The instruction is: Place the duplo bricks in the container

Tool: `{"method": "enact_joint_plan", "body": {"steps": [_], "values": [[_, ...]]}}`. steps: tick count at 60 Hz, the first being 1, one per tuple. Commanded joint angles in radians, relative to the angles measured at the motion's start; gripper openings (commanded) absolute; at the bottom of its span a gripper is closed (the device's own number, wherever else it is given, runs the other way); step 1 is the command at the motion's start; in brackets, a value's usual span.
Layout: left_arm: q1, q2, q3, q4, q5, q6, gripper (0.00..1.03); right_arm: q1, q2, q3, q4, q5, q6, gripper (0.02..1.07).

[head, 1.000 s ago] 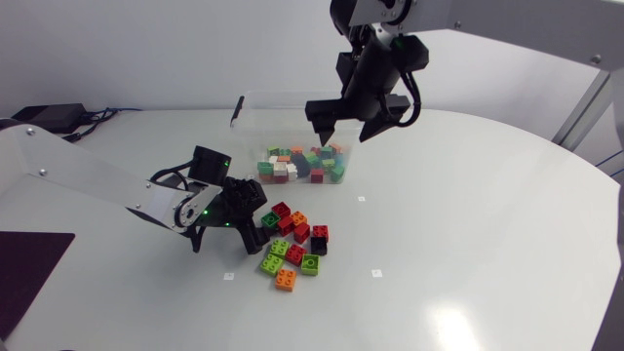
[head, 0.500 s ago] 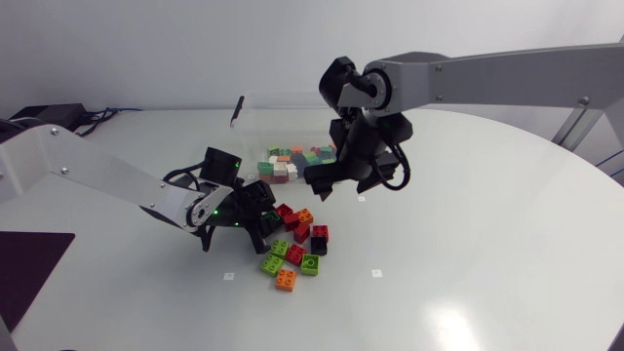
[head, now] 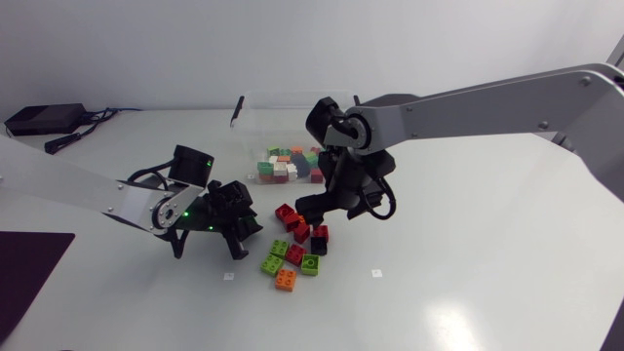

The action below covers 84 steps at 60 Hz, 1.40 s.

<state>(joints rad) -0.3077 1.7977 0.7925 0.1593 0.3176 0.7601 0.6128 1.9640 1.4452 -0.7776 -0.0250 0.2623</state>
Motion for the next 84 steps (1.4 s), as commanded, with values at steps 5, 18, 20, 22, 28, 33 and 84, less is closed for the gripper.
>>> {"method": "enact_joint_plan", "body": {"steps": [5, 18, 20, 22, 28, 33, 84], "values": [[0.025, -0.118, -0.027, -0.024, 0.018, 0.019, 0.28, 0.028, 0.065, -0.022, 0.011, -0.010, 0.025, 1.02], [0.051, -0.219, -0.039, -0.067, 0.020, 0.018, 0.28, 0.061, 0.101, -0.028, 0.014, -0.016, 0.026, 1.02], [0.053, -0.238, -0.038, -0.073, 0.020, 0.018, 0.28, 0.070, 0.105, -0.023, 0.014, -0.013, 0.028, 1.02], [0.055, -0.253, -0.035, -0.079, 0.020, 0.015, 0.28, 0.073, 0.111, -0.019, 0.014, -0.010, 0.029, 1.02], [0.058, -0.304, -0.015, -0.113, 0.020, 0.007, 0.28, 0.082, 0.122, -0.009, 0.015, -0.001, 0.032, 0.99], [0.056, -0.337, -0.003, -0.126, 0.020, -0.001, 0.28, 0.085, 0.124, -0.008, 0.017, 0.000, 0.034, 0.95], [0.039, -0.397, 0.191, -0.164, 0.015, -0.131, 0.28, 0.025, 0.022, -0.175, 0.136, -0.004, 0.028, 0.31]]}}
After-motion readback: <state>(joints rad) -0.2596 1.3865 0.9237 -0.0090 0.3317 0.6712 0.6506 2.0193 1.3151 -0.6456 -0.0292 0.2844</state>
